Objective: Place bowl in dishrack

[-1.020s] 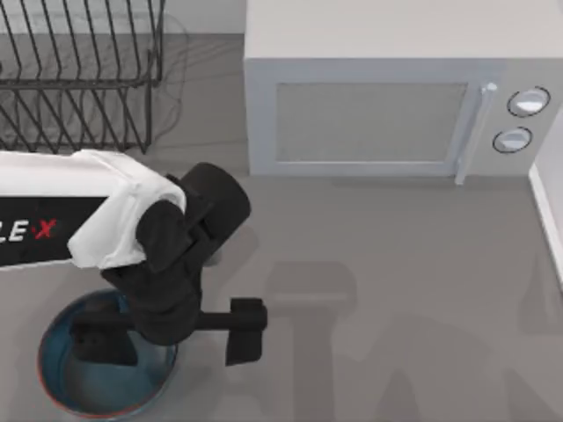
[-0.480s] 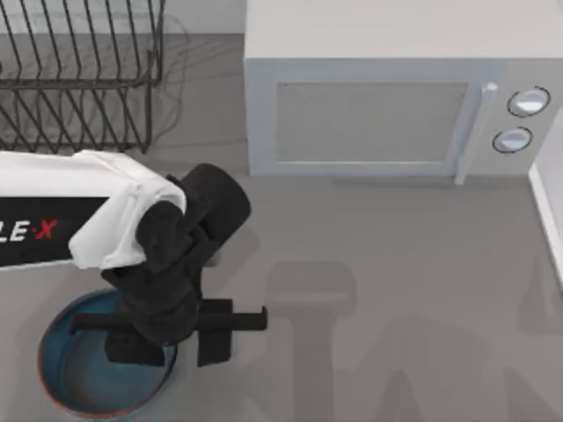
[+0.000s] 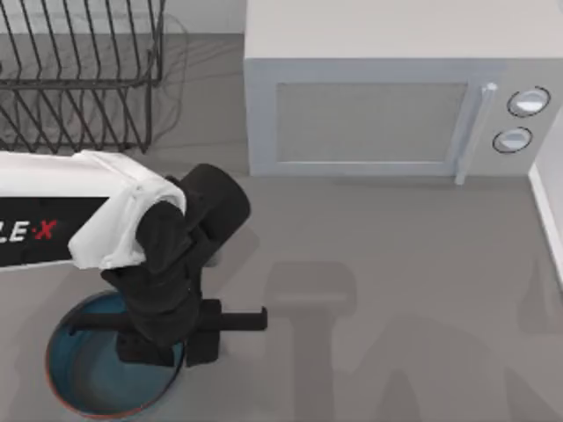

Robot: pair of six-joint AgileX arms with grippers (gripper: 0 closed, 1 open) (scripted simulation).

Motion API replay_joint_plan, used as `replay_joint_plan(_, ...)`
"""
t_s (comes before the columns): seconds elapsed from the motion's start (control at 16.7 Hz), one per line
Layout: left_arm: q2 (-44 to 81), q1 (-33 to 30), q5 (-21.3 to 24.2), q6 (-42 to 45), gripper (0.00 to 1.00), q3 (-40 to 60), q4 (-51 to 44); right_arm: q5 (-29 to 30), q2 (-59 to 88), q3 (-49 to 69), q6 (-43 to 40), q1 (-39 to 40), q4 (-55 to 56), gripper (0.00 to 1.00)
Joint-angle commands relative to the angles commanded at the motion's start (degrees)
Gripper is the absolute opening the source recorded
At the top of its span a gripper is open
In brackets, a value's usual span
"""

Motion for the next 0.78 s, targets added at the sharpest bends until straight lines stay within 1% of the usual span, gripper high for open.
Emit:
replay_joint_plan(0.3,-0.1,0.0,0.0,0.0,0.0,0.1,-0.1,0.0,0.0,0.0,0.0,0.0,0.0,1.0)
replay_joint_plan(0.42,-0.2,-0.2,0.0,-0.1,0.0,2.1,-2.1,0.0,0.0,0.0,0.0,0.0,0.0,1.0)
replay_joint_plan(0.6,-0.8,-0.5,0.0,-0.5,0.0,9.4,-9.8,0.0,0.0,0.0,0.0,0.0,0.0,1.0)
replay_joint_plan(0.78,-1.9,-0.7,0.0,-0.7,0.0,19.0,-21.9,0.0,0.0,0.0,0.0,0.0,0.0,1.0)
